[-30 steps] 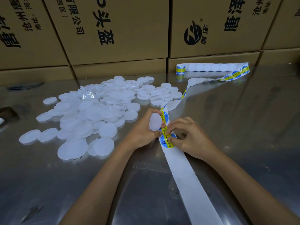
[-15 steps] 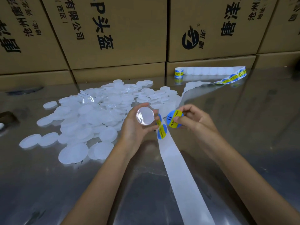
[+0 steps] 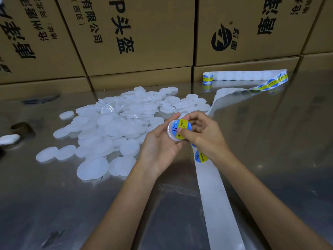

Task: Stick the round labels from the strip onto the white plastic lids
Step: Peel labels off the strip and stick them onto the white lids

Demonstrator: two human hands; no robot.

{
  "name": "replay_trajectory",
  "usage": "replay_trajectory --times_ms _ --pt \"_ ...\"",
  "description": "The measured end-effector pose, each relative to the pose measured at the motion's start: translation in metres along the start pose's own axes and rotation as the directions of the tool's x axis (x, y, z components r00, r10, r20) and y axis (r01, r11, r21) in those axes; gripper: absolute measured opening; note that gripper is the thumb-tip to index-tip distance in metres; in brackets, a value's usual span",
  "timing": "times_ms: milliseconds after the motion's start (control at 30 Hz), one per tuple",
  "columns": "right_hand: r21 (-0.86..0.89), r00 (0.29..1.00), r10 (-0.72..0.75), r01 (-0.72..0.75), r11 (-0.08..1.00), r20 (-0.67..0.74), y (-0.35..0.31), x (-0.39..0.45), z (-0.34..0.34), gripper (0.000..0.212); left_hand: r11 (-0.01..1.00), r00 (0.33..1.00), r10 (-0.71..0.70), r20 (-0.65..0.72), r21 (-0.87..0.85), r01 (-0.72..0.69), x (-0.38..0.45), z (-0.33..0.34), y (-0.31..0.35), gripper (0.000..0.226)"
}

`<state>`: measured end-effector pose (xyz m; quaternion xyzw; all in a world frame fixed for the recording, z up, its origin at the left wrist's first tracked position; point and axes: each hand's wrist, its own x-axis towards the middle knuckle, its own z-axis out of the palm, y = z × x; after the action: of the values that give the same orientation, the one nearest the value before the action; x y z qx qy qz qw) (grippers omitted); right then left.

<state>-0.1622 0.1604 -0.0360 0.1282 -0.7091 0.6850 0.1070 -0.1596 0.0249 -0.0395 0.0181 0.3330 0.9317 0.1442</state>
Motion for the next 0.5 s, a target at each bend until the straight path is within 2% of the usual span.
replay_trajectory --times_ms 400,467,500 --pt "-0.196 0.996 -0.068 0.056 0.979 -0.059 0.012 -0.001 0.001 0.022 0.997 0.999 0.026 -0.023 0.072 -0.024 -0.003 0.007 -0.009 0.042" --pt "-0.271 0.989 -0.128 0.102 0.957 -0.080 0.013 -0.004 -0.001 0.028 0.999 1.000 0.015 0.000 0.038 -0.014 -0.003 0.007 -0.009 0.041" --pt "-0.305 0.984 -0.147 0.112 0.946 -0.097 0.014 -0.005 -0.004 0.038 1.000 1.000 0.006 0.010 0.027 -0.006 -0.004 0.007 -0.009 0.041"
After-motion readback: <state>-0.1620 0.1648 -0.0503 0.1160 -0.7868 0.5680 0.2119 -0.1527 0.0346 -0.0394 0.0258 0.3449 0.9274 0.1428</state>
